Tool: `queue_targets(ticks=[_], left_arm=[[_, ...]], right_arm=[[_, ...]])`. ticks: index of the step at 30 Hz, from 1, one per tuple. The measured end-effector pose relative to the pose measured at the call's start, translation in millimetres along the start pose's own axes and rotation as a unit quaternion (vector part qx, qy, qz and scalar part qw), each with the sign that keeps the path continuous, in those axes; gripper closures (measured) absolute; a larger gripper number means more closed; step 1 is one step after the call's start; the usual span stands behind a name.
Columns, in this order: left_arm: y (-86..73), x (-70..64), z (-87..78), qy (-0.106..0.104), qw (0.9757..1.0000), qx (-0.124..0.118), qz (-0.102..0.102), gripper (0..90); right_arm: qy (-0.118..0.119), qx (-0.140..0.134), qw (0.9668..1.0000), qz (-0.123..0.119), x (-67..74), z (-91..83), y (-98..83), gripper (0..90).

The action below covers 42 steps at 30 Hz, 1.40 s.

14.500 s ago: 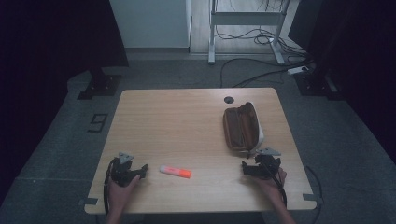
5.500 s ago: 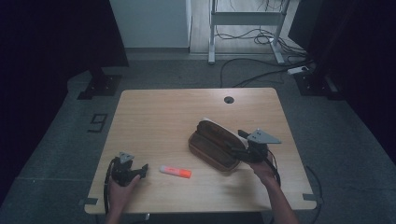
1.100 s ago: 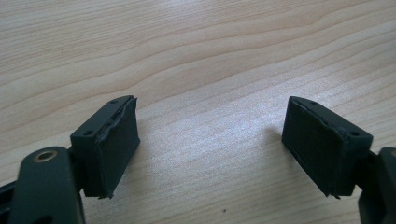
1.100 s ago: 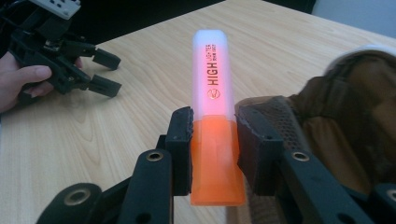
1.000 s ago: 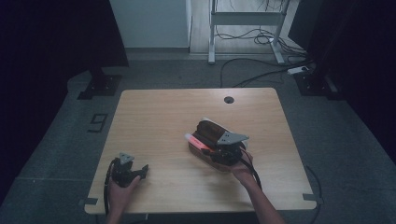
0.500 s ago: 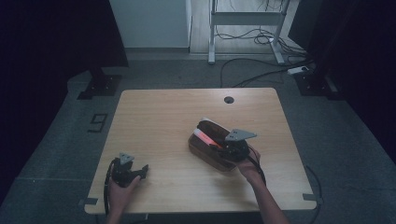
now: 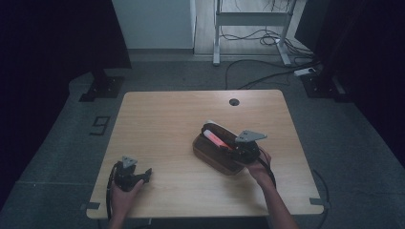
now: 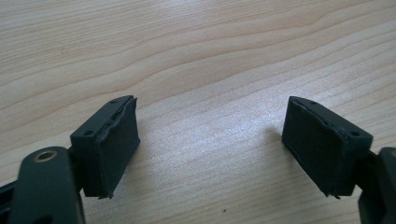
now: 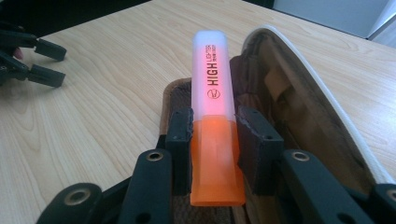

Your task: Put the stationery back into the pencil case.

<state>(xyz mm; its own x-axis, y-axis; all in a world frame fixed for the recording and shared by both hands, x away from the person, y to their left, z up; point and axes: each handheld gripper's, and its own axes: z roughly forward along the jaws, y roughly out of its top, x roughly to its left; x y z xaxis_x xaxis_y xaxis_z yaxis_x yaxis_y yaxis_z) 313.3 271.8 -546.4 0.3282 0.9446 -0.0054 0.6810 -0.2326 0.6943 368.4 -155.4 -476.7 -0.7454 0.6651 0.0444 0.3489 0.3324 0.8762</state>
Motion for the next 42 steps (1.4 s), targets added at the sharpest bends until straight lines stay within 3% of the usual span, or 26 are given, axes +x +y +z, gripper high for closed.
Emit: queue_targets(ticks=[33, 42], left_arm=[[0.0, 0.0, -0.1, -0.001, 1.0000, 0.001, 0.001, 18.6], [0.0, 0.0, -0.1, 0.000, 1.0000, 0.001, 0.001, 18.5]], right_arm=[[-0.038, 0.065, 0.9970, -0.017, -4.3, 14.5, -12.9, 65.2], [-0.043, 0.059, 0.9972, -0.017, -1.4, 14.3, -12.6, 55.8]])
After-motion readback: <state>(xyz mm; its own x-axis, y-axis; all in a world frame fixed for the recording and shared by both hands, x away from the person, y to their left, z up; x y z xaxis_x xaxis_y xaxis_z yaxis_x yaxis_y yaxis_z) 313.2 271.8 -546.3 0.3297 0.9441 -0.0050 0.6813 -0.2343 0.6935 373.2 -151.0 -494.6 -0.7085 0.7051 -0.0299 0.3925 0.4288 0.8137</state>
